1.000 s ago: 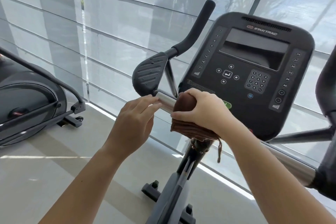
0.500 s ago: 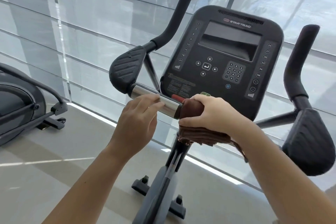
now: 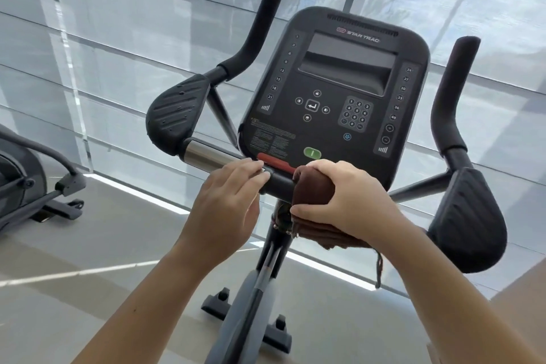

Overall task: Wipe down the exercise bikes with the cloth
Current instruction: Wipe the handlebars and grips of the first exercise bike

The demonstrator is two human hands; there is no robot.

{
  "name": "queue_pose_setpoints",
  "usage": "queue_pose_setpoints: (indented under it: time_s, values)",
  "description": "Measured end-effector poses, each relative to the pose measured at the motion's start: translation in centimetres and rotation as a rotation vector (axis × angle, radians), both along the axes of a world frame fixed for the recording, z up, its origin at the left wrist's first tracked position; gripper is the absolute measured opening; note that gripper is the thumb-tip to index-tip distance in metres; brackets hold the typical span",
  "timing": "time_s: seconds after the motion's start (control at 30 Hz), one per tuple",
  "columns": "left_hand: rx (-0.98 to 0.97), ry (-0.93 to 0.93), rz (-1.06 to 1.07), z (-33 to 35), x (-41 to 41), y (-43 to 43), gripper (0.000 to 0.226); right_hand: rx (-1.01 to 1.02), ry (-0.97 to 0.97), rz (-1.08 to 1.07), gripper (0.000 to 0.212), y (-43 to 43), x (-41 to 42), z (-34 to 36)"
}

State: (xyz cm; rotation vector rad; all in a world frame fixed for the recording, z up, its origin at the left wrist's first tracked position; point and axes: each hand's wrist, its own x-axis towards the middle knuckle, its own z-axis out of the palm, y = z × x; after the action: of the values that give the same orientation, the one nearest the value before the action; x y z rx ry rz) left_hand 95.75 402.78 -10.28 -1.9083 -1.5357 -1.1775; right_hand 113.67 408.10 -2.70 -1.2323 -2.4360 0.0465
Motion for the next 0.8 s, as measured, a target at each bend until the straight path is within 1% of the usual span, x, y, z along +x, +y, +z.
queue_pose_setpoints:
  time_s: [0.07, 0.1, 0.13, 0.17, 0.2, 0.23, 0.3, 0.33, 0.37, 0.4, 0.43, 0.53, 0.57, 0.67, 0.7, 0.8]
  values:
    - [0.006, 0.009, -0.006, 0.0, 0.3, 0.2, 0.029, 0.355, -0.027, -0.031, 0.066, -1.0, 0.6, -2.2]
    - [0.013, 0.011, -0.009, 0.0, 0.5, 0.2, 0.028, 0.498, -0.046, -0.038, 0.068, -1.5, 1.0, -3.2]
    - [0.018, 0.011, -0.013, 0.0, 0.8, 0.3, 0.027, 0.582, -0.049, -0.04, 0.068, -1.7, 1.4, -3.7]
    - [0.02, 0.013, -0.016, 0.0, 1.1, 0.3, 0.027, 0.576, -0.045, -0.036, 0.068, -1.7, 1.8, -3.6]
    - [0.018, 0.02, -0.023, 0.0, 1.4, 0.4, 0.028, 0.491, -0.031, -0.035, 0.068, -1.6, 2.2, -2.9]
    - [0.014, 0.032, -0.034, 0.1, 1.8, 0.4, 0.028, 0.342, -0.022, -0.045, 0.066, -1.3, 2.7, -2.0]
    - [0.008, 0.067, -0.054, 0.2, 2.6, 0.5, 0.029, -0.019, -0.034, -0.046, 0.06, -0.5, 3.9, 0.2]
    - [0.006, 0.082, -0.061, 0.2, 3.0, 0.5, 0.03, -0.134, -0.034, -0.038, 0.058, -0.1, 4.7, 0.8]
    - [0.006, 0.091, -0.066, 0.3, 3.4, 0.5, 0.03, -0.179, -0.035, -0.03, 0.056, 0.1, 5.3, 1.1]
    - [0.006, 0.092, -0.071, 0.4, 3.8, 0.5, 0.03, -0.158, -0.044, -0.029, 0.056, 0.1, 5.8, 1.0]
    - [0.009, 0.09, -0.077, 0.5, 4.2, 0.6, 0.028, -0.095, -0.057, -0.031, 0.058, -0.2, 6.2, 0.8]
    - [0.029, 0.078, -0.1, 0.9, 5.4, 0.7, 0.026, 0.115, -0.097, -0.004, 0.07, -1.5, 7.4, -0.5]
    - [0.036, 0.076, -0.108, 1.0, 5.9, 0.7, 0.026, 0.146, -0.098, 0.018, 0.074, -1.6, 8.0, -0.7]
    - [0.051, 0.057, -0.123, 1.3, 7.1, 0.8, 0.025, 0.108, -0.097, 0.031, 0.077, -1.9, 9.3, -0.3]
    - [0.05, 0.05, -0.129, 1.3, 7.4, 0.9, 0.025, 0.125, -0.105, 0.006, 0.076, -2.0, 9.5, -0.4]
    - [0.034, 0.039, -0.146, 0.8, 8.4, 1.0, 0.027, 0.286, -0.064, -0.167, 0.073, -2.9, 8.9, -1.5]
